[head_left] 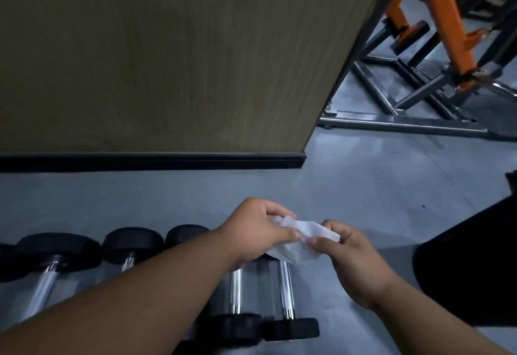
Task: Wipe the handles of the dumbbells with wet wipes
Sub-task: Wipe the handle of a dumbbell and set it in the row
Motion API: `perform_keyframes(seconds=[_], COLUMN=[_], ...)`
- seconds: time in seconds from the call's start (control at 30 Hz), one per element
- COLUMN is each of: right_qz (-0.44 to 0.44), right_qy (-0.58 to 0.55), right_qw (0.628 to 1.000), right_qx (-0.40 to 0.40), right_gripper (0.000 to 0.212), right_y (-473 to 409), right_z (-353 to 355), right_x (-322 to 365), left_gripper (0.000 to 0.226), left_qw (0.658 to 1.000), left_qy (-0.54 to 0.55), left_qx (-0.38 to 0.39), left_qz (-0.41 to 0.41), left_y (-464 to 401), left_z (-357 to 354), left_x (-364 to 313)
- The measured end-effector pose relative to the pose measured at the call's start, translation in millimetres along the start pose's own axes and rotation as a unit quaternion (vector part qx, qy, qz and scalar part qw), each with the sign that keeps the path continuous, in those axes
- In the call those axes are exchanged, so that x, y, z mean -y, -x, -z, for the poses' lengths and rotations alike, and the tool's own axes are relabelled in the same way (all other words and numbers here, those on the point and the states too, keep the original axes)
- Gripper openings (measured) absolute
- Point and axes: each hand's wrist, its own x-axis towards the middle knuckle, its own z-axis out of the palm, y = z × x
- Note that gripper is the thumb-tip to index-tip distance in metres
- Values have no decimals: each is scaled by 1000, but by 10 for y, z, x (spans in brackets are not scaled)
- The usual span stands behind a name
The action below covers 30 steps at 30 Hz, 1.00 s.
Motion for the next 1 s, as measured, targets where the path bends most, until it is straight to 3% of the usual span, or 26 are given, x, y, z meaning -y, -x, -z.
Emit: perform_keyframes(seconds=[0.07,0.13,0.27,0.47,0.57,0.67,0.87,1.0], right_qz=[0,1,4,-20,-36,-26,-41,-73], right_qy=[4,7,18,-36,-26,-15,-8,0], right_qw=[1000,999,999,999,999,999,999,997], right_qx=[-22,-40,-38,-22,-12,-20,-15,-34], right_gripper=[42,41,19,23,13,14,18,16], right_y=[-43,-46,-95,-37,130,192,349,496], right_z=[166,286,458,577,609,646,539,492], right_x=[-34,-27,-16,-191,-231,-145,40,114], left_gripper=[11,10,18,46,52,44,16,19], left_qw=[1000,998,998,996,995,995,997,996], left_qy=[-26,-56,-33,52,46,32,33,55], left_qx=[4,7,19,-38,3,50,-51,-60], left_qz=[13,33,54,60,89,83,42,-35], left_y=[-174,-267,-374,-376,-203,-109,247,403], left_z=[-96,-158,-293,-531,-616,-618,-739,-750], left_x=[-37,-60,-79,38,25,-36,-47,-88])
